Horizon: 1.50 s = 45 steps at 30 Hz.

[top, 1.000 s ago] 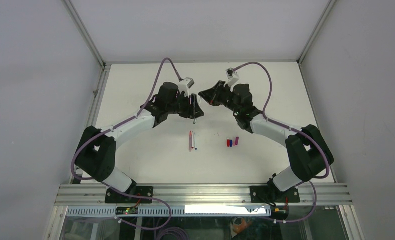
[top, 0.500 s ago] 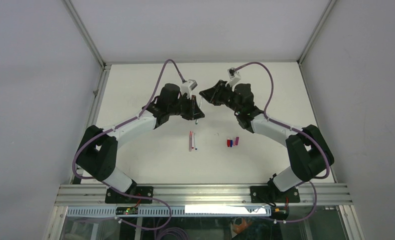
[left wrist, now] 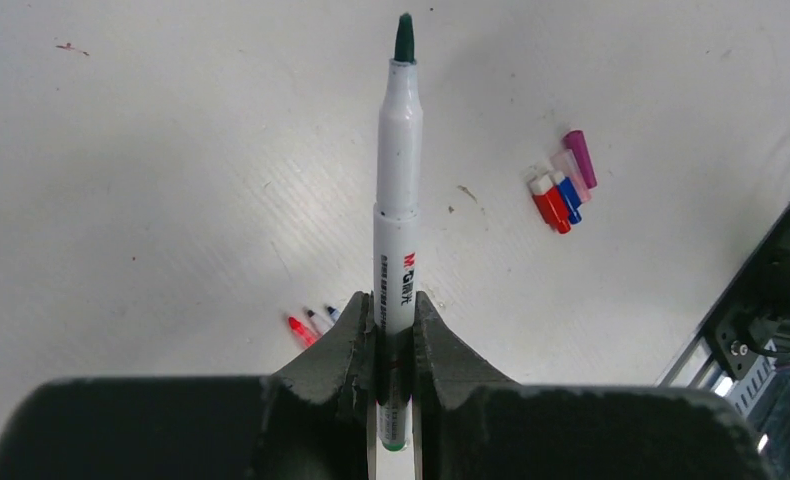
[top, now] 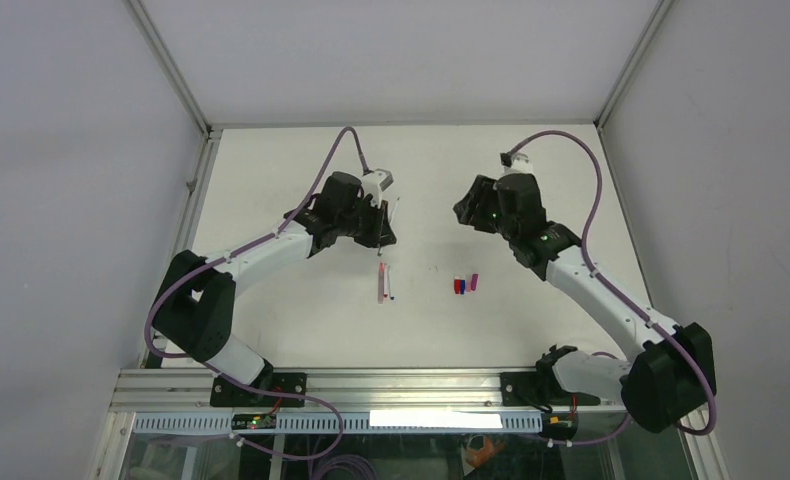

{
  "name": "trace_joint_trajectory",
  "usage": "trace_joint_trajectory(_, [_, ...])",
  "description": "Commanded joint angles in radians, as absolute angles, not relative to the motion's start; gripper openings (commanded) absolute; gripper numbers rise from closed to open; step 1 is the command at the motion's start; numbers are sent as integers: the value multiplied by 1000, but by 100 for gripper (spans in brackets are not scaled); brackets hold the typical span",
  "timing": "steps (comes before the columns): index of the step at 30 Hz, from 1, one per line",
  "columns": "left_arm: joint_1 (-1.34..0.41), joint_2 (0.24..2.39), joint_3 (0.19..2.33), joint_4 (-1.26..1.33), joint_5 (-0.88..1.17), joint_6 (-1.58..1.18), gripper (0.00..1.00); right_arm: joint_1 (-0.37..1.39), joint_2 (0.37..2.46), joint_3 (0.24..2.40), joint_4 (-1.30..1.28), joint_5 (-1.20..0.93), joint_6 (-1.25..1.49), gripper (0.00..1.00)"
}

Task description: Insert the pens into the pen caps

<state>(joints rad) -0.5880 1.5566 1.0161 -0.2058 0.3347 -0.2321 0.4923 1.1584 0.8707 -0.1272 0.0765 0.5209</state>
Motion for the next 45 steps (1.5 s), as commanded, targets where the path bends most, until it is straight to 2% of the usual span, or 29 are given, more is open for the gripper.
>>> trace_joint_trajectory(1, [-606, 1566, 1037, -246, 267, -153, 0, 491, 1205, 935, -567, 193, 529, 53])
trace_joint_trajectory(8, [-630, 1560, 1036, -265, 231, -135, 0, 493, 1348, 1045, -783, 243, 560, 50])
trace_joint_trajectory(13, [-634, 1540, 1032, -280, 204, -126, 0, 491, 1436, 1073, -813, 237, 575, 45])
trace_joint_trajectory(19, [-634, 1531, 1027, -286, 194, -125, 0, 492, 1523, 1085, -820, 201, 593, 35])
trace_joint_trajectory(45, [-634, 1531, 1028, -296, 181, -129, 0, 492, 1669, 1085, -781, 154, 589, 33])
